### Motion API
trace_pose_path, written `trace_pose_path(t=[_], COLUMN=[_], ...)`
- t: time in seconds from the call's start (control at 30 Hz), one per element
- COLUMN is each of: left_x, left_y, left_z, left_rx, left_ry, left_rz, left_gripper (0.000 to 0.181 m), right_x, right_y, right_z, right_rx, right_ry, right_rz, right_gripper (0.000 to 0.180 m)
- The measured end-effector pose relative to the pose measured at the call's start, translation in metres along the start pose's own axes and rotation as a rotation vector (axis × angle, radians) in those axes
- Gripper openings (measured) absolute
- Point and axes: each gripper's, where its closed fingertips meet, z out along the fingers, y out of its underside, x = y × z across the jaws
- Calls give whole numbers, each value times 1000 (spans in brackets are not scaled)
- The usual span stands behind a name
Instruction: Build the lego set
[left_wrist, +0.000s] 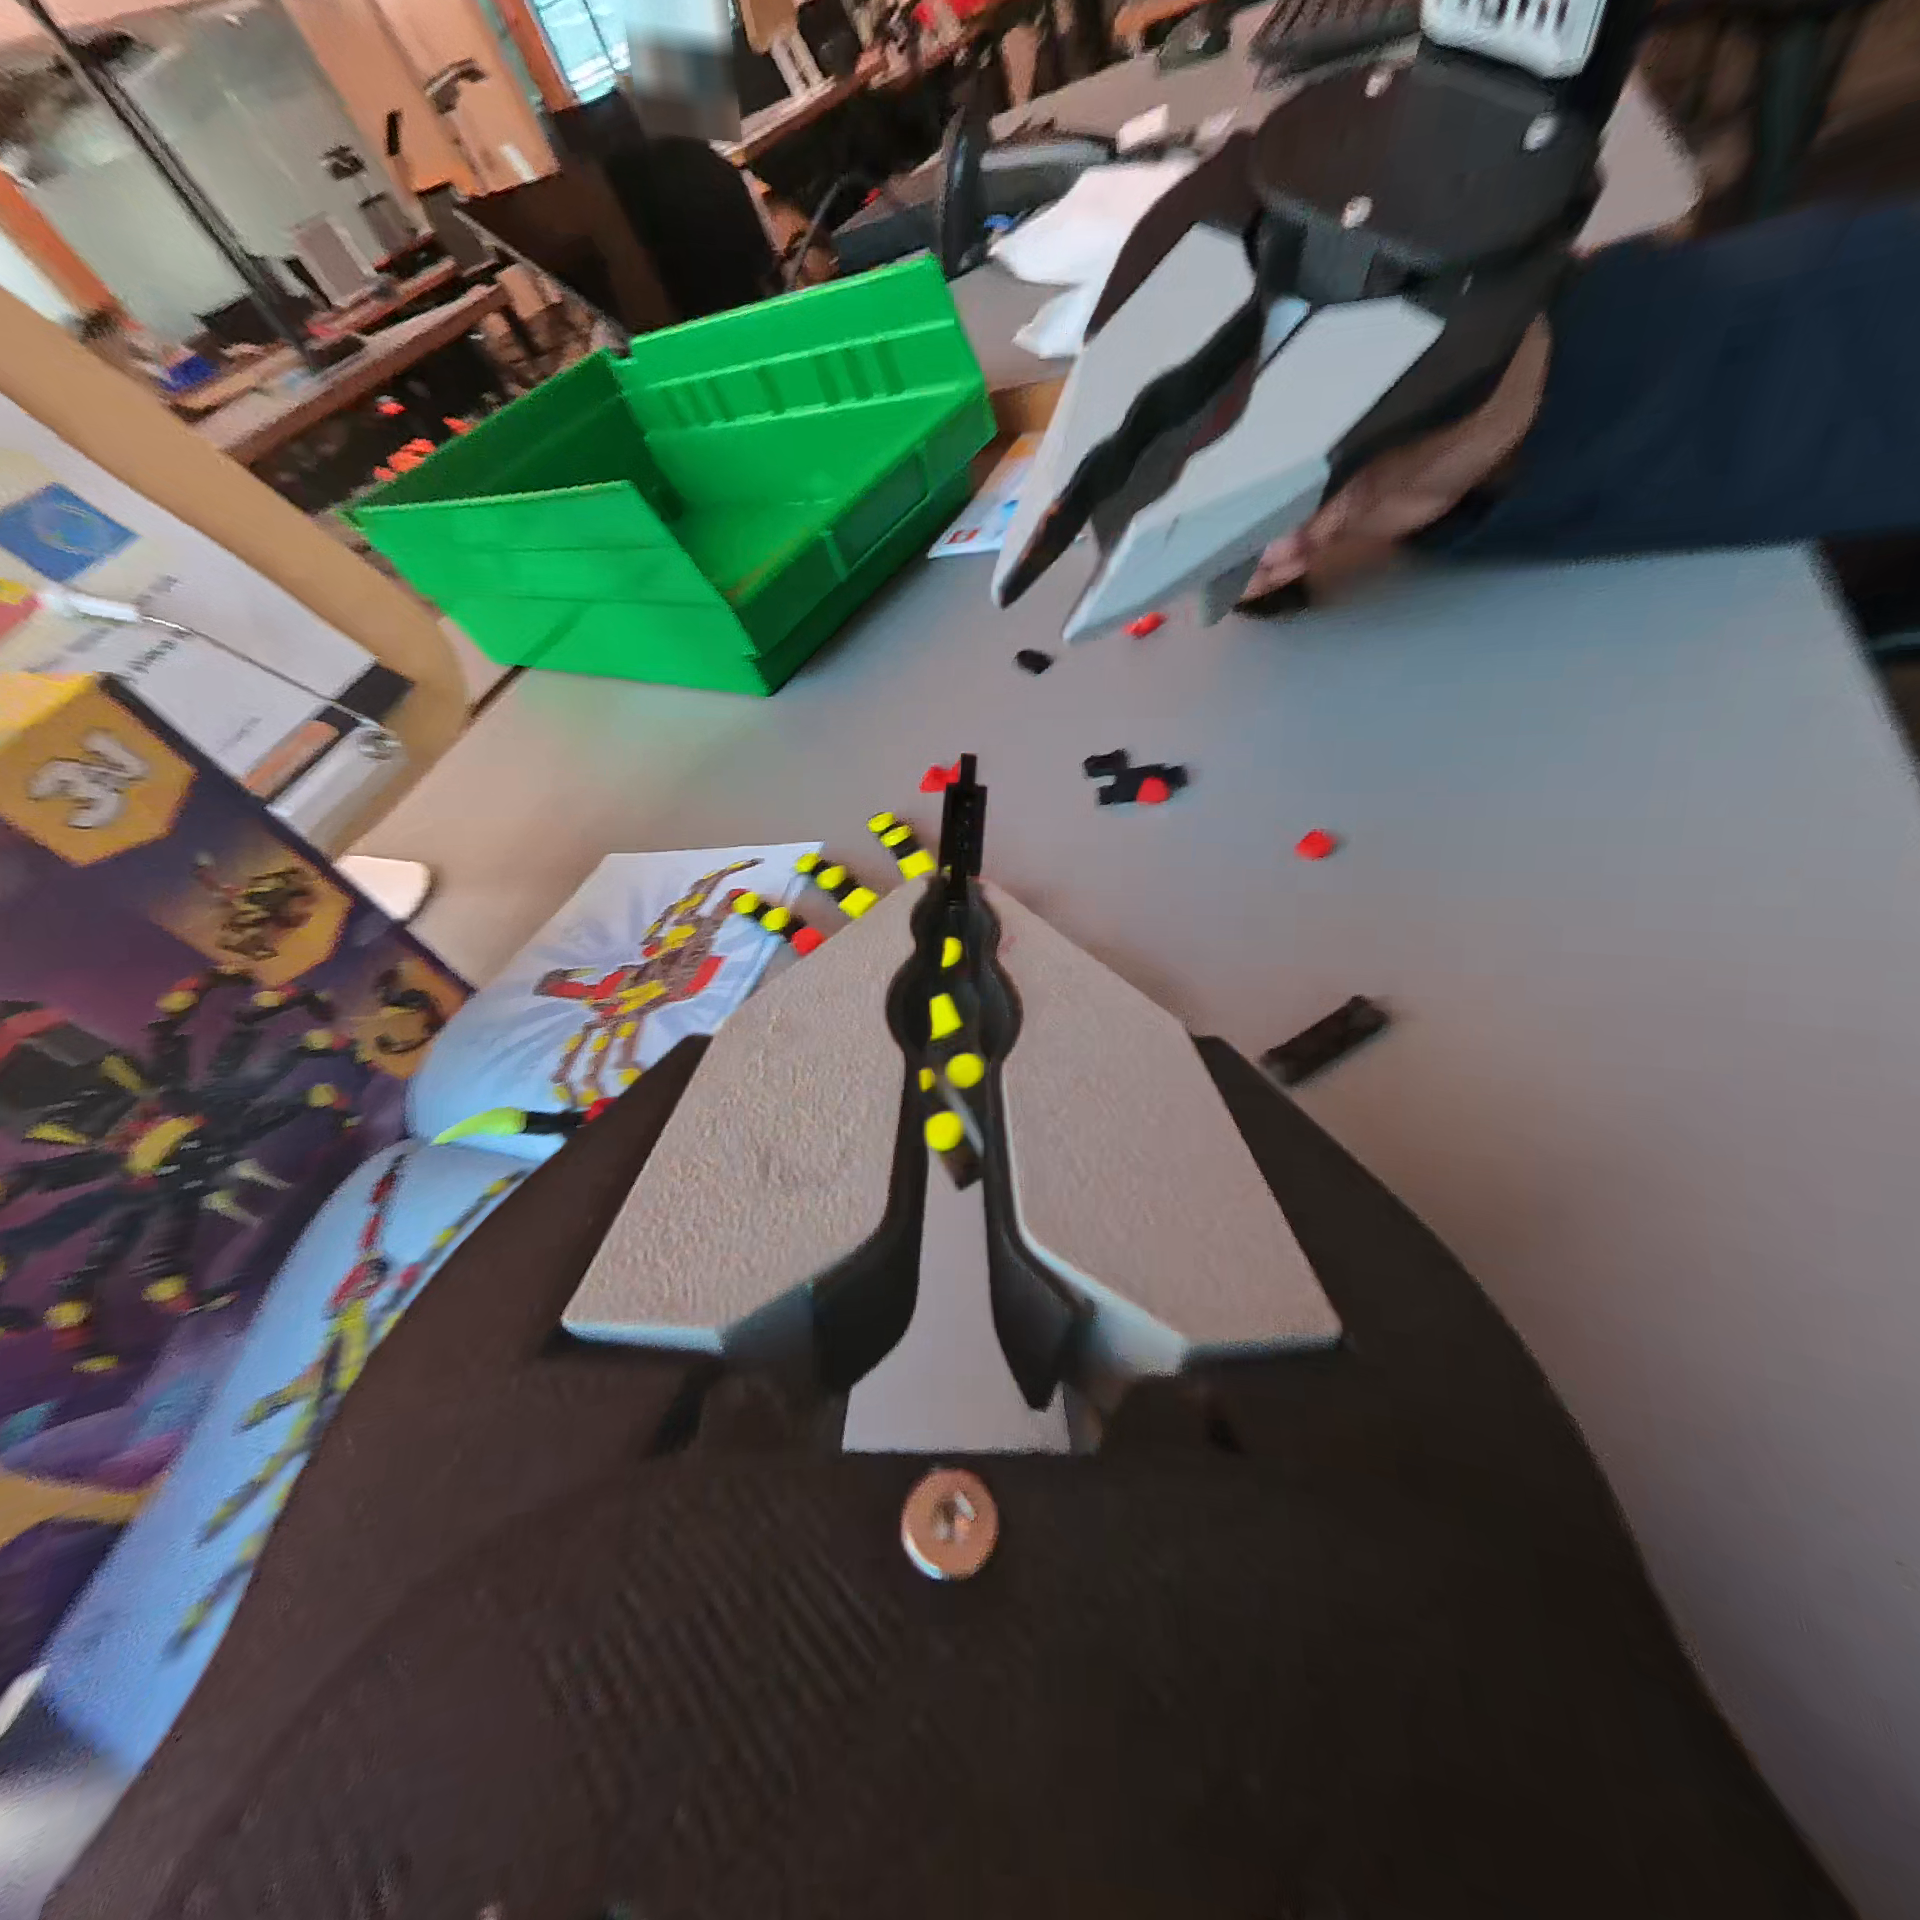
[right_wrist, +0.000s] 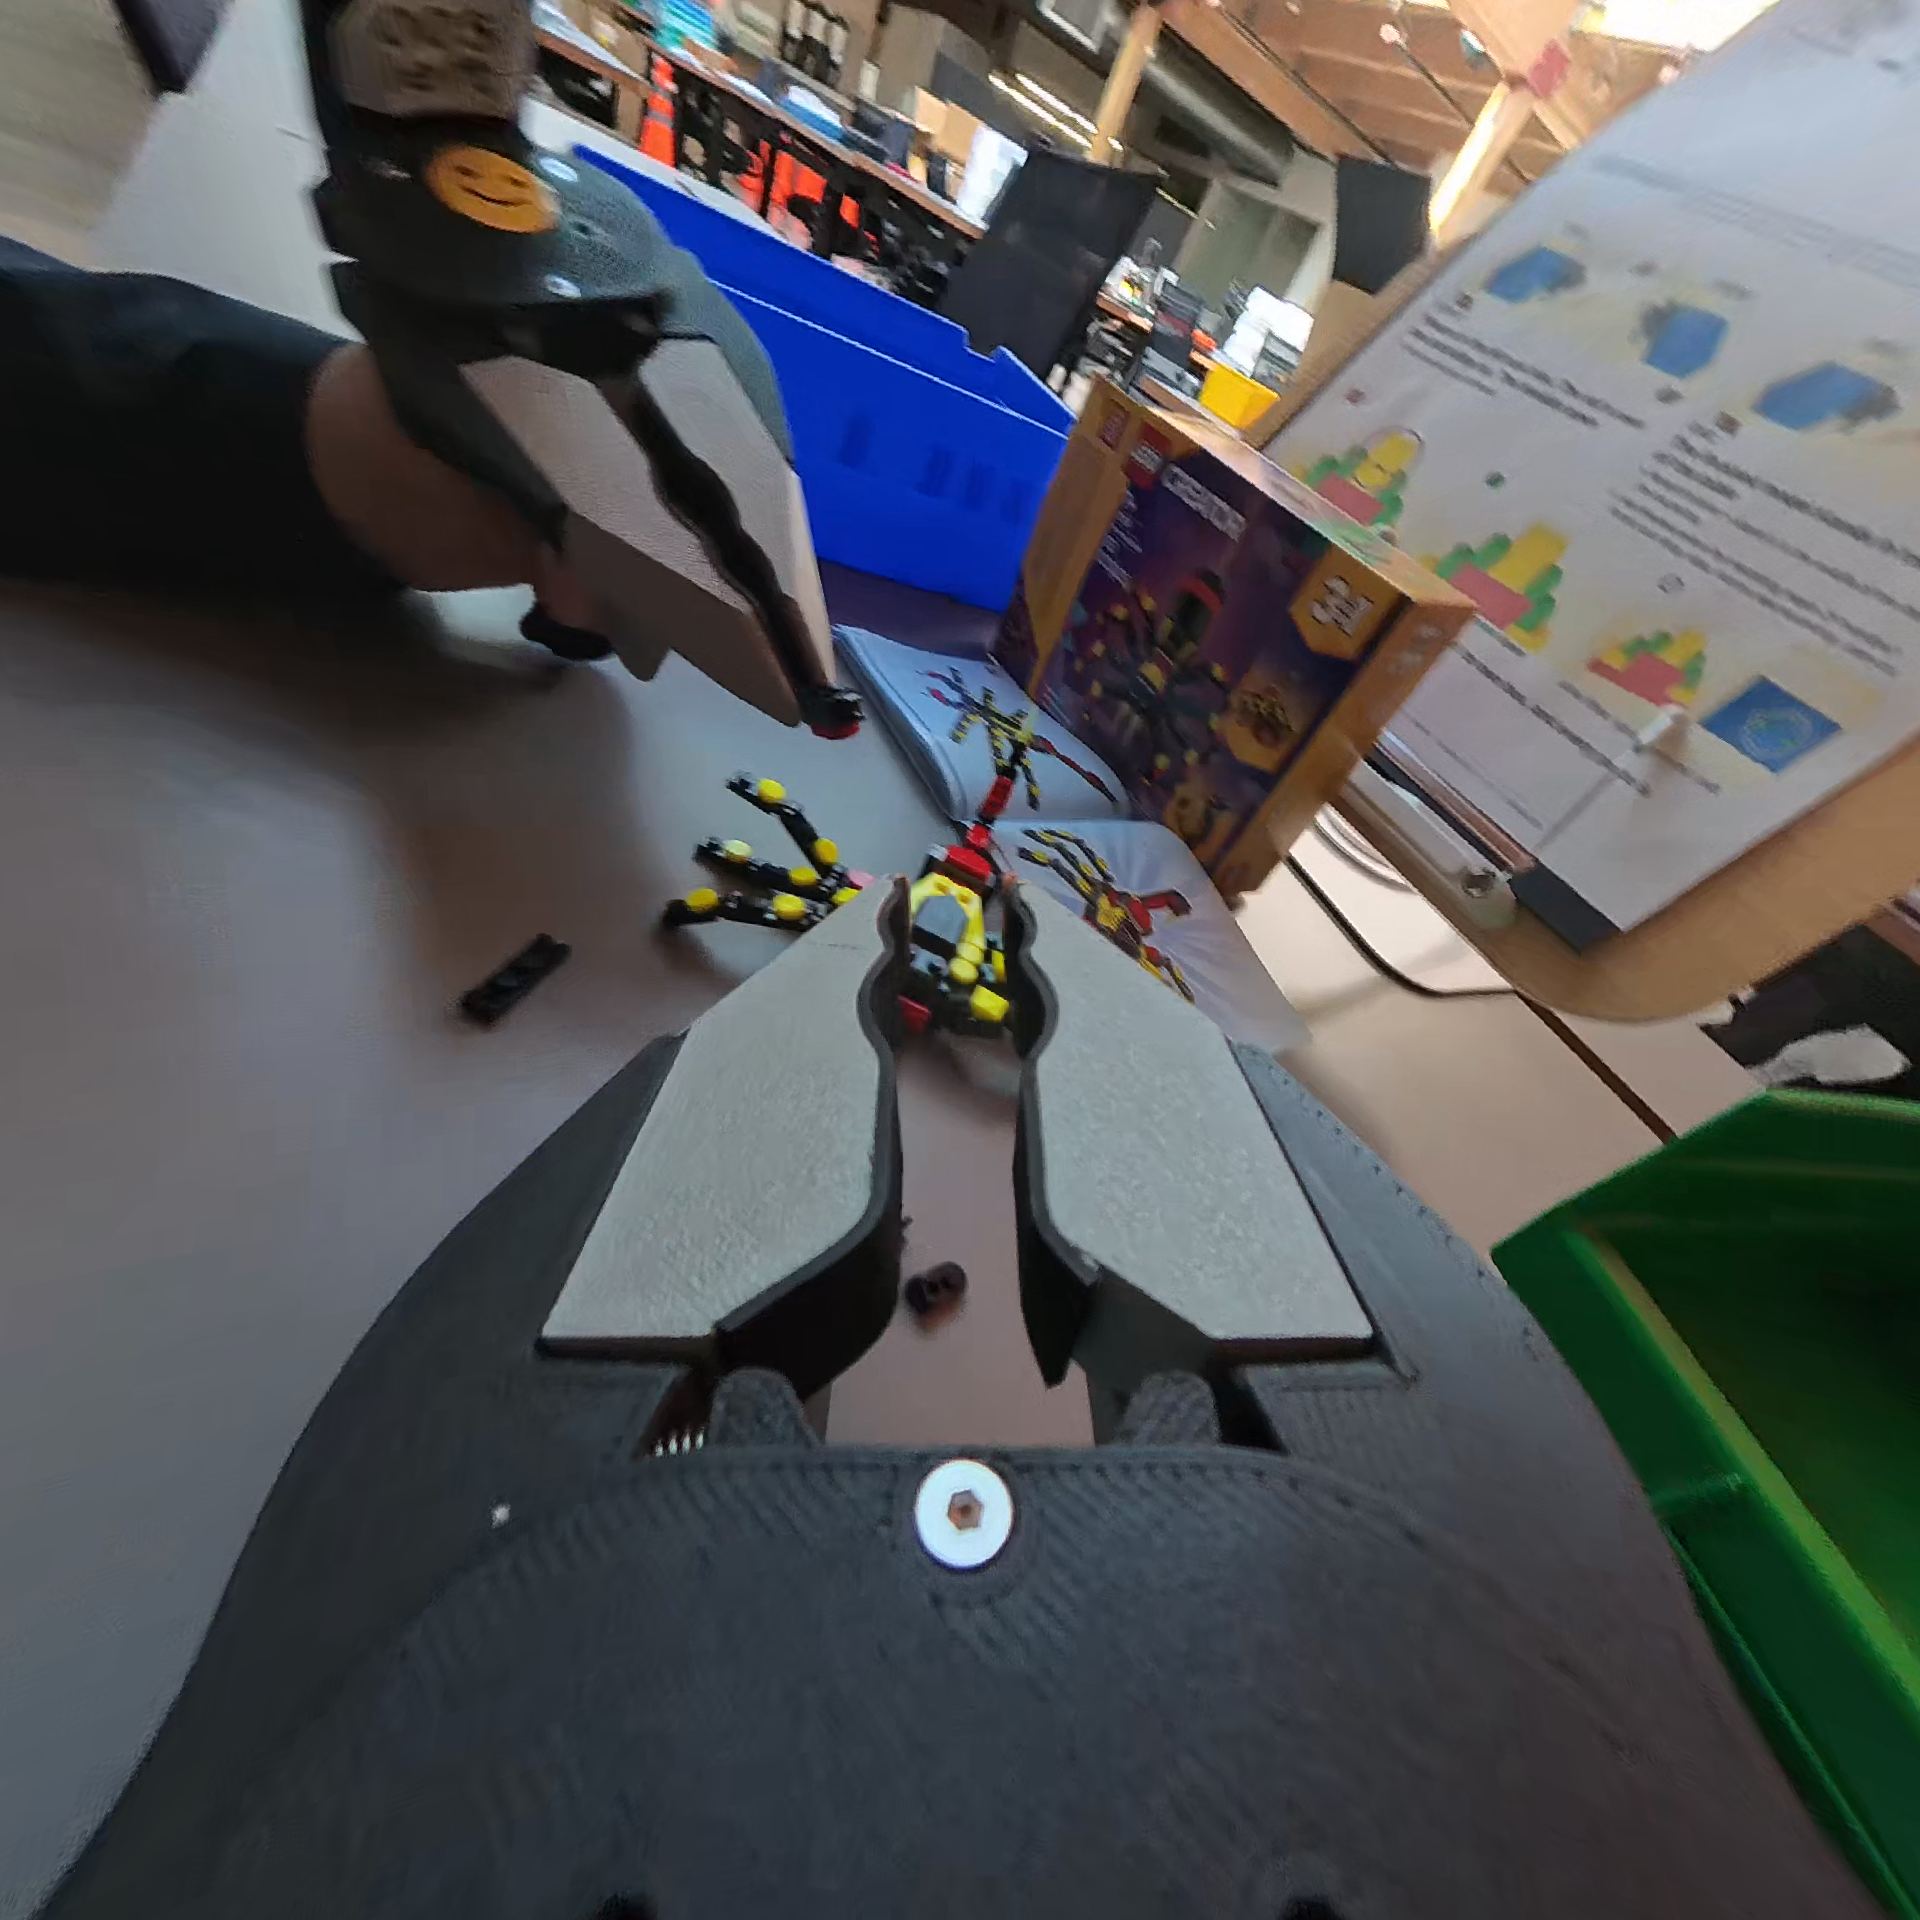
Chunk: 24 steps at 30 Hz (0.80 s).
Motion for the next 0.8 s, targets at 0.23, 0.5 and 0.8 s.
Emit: trace_pose_path(t=[0.23, 0.5, 0.8], left_x=[15, 10, 39], left_y=[-25, -32, -28], left_z=[-10, -20, -12], left_rx=[188, 313, 185], left_ry=[265, 545, 669], left_rz=[-374, -916, -949], left_gripper=[0, 0, 0], right_x=[-31, -45, -51], right_y=[-31, -42, -42], right_z=[1, 10, 16], right_rx=[103, 96, 75], right_ry=[34, 154, 179], right_rz=[-187, -375, -418], right_gripper=[16, 20, 19])
